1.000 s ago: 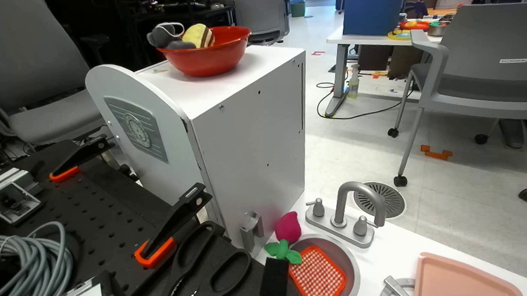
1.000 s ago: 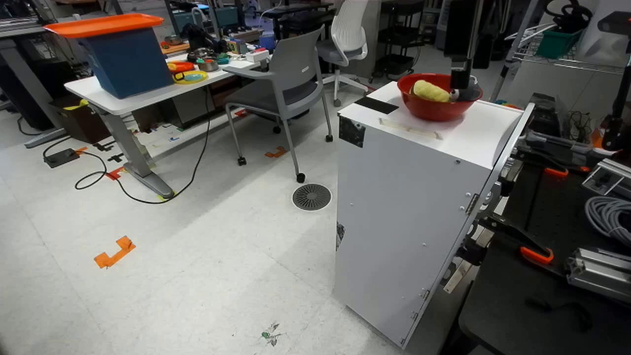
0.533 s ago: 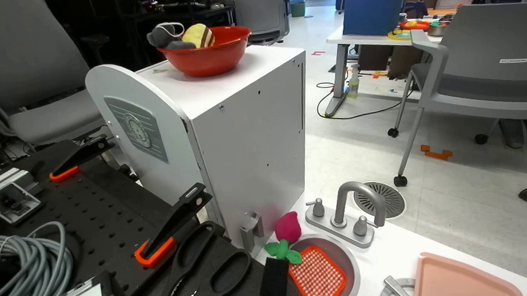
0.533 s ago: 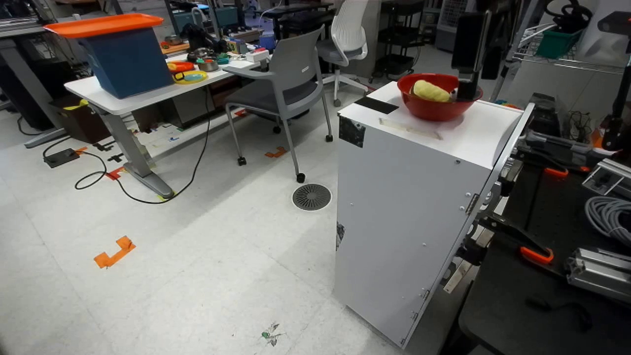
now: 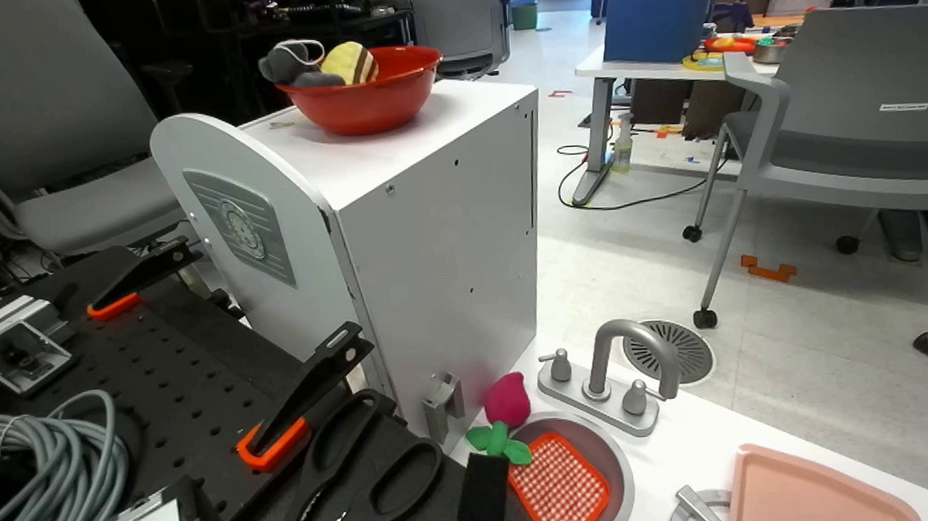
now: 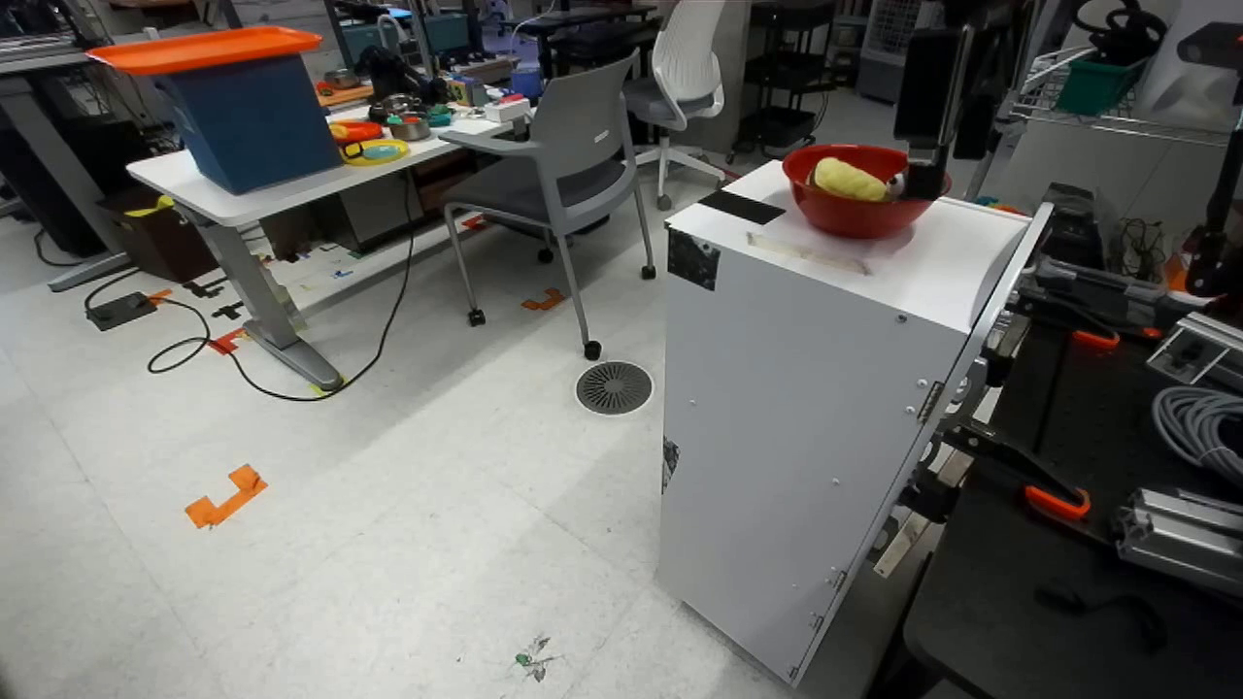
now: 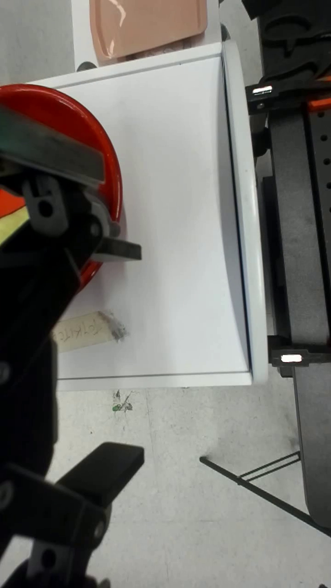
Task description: Put the bear plush toy on the fridge
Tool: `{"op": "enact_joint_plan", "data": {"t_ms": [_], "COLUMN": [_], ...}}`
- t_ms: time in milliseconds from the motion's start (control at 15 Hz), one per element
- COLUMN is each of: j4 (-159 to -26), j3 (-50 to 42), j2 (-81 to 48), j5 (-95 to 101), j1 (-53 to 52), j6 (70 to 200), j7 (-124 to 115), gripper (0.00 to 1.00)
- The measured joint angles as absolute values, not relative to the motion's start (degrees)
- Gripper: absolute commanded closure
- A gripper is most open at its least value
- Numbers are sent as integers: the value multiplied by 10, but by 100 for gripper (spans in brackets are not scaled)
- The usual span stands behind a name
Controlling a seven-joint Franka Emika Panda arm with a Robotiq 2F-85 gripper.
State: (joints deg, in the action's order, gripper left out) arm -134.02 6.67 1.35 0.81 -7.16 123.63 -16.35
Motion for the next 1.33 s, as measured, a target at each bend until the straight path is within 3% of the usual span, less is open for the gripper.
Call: {"op": "enact_joint_plan", "data": {"t_ms": [1333], "j4": [-1340], "j3": [67], "j2": [23], "j5": [11], "j1": [-72], "j6": [1236], "j7": [-164], "gripper": [0]}}
